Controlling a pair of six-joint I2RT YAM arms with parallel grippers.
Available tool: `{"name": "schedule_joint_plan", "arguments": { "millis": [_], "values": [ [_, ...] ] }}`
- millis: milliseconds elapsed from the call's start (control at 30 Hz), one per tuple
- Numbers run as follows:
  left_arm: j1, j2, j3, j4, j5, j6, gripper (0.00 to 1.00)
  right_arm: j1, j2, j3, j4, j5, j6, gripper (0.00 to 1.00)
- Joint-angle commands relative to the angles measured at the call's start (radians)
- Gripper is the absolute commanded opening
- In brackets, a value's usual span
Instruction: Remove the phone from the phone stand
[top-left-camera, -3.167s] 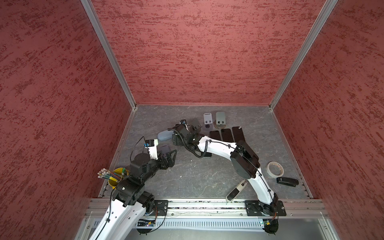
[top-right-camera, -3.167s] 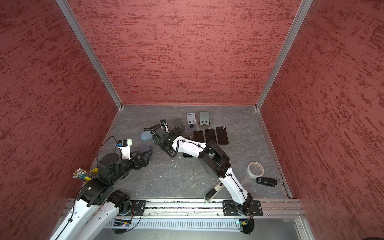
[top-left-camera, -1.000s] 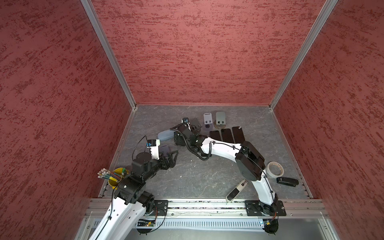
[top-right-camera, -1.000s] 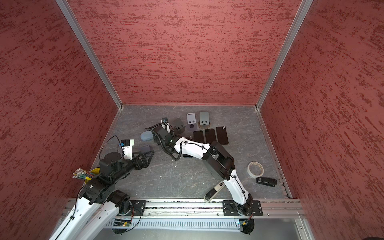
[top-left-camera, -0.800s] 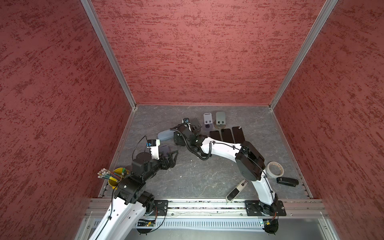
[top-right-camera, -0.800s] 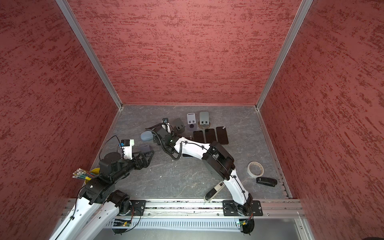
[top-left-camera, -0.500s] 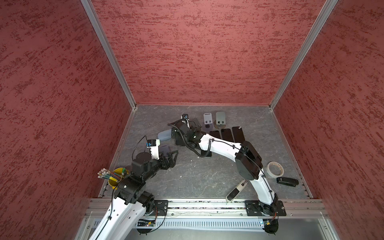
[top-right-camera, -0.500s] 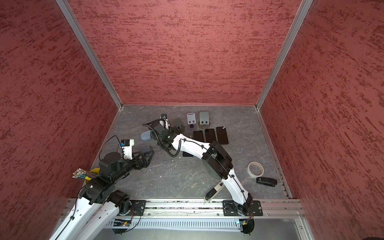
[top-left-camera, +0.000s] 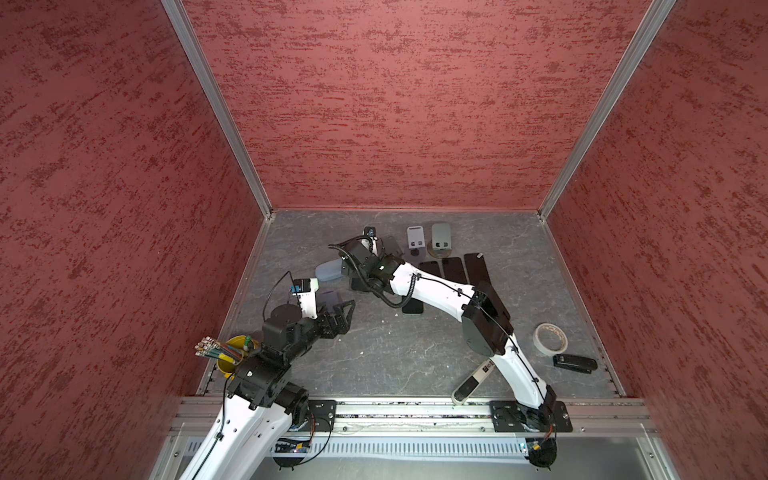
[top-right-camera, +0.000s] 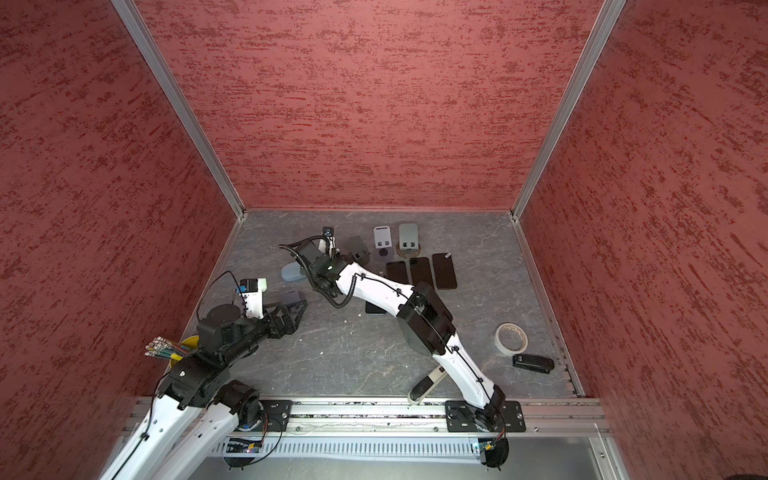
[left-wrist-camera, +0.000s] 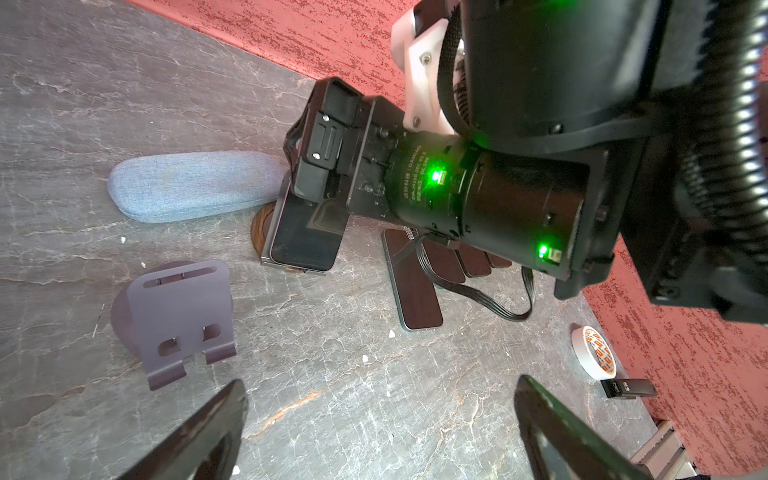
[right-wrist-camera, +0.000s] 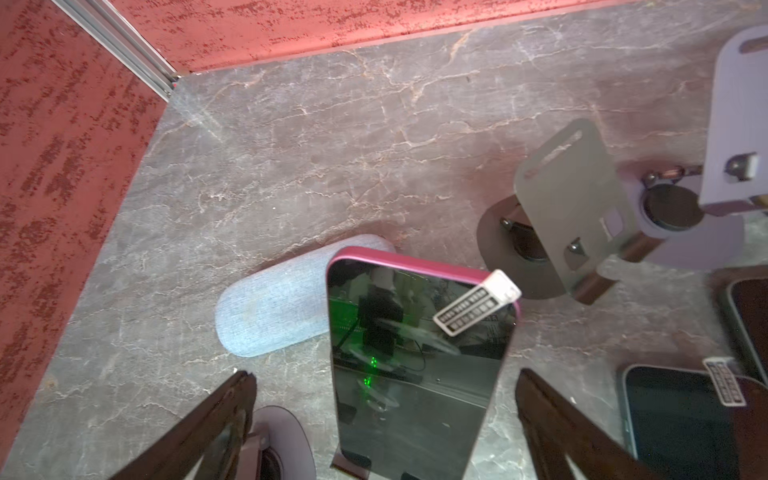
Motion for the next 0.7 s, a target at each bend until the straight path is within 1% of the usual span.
{"name": "schedule_joint_plan", "arguments": {
  "millis": [0,233,500,667],
  "values": [
    [0.009,-0.012,0.019,0.013,-0.002,0.020,1.00,-0.003,0.000,0.044,-0.058,0.053,0.036,0.99],
    [0.014,-0.016,0.016,0.013,0.005,0.017,1.00,-0.006,0.031,0.098,-0.130,0.087,0.062,0.99],
    [0.018,-0.018,0.013,0.014,0.006,0.017,1.00,-0.020,0.064,0.125,-0.099,0.047,0.069,0.99],
    [0.022,-0.017,0.009,0.028,0.013,0.012,1.00,-0.025,0.098,0.156,-0.115,0.064,0.094,0.97]
  ]
}}
